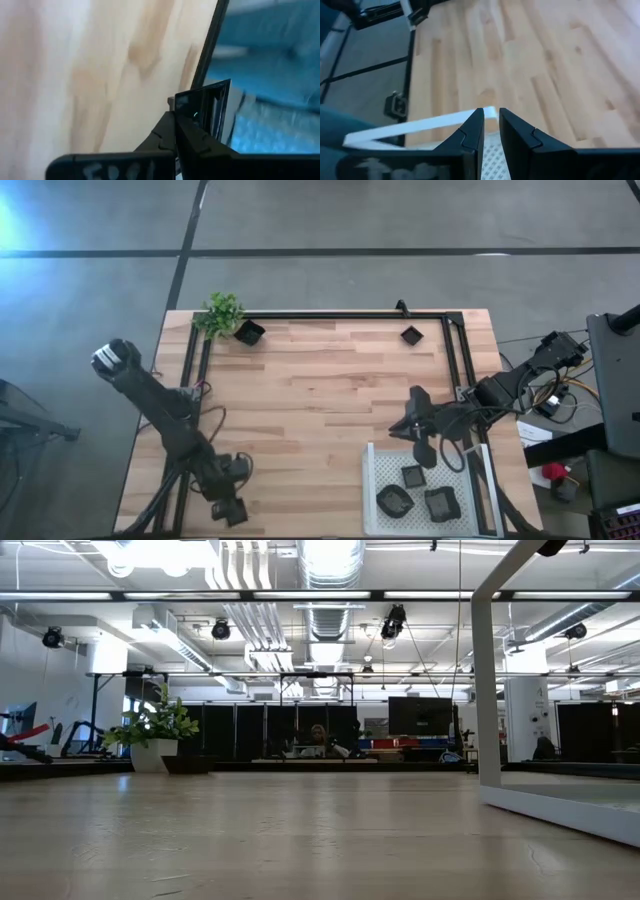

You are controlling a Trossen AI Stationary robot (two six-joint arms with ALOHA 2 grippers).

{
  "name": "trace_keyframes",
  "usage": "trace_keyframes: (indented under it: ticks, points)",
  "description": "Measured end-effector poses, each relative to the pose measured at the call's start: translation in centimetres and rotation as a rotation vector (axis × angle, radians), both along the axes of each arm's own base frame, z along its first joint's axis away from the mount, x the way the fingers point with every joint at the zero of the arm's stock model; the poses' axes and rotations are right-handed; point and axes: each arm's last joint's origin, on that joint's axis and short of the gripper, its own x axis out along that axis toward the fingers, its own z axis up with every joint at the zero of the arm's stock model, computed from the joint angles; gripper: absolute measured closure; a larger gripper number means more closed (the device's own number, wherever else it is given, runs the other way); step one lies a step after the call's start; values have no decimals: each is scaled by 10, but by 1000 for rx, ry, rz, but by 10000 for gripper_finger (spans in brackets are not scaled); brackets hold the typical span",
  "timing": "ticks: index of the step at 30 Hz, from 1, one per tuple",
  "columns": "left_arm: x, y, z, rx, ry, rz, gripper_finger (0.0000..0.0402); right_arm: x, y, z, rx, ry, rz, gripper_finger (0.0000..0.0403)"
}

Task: Pick & Place Mini shaped plates
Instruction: Stack the square plate on top of the other square plate on the shelf

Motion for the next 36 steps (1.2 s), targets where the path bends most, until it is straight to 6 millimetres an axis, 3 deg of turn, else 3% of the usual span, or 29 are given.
trace_keyframes:
  ticks: [8, 16, 25, 36]
  points:
    - [25, 61, 60, 349, -285, 290, 401, 3, -6, 4, -200, -107, -119, 346]
    - [55, 114, 95, 686, -502, 495, 401, 13, -8, 15, -370, -241, -141, 346]
    - [114, 144, 105, 851, -730, 620, 401, 37, -18, 11, -480, -260, -210, 345]
    - [146, 148, 94, 1042, -813, 689, 401, 78, -26, -3, -632, -253, -212, 287]
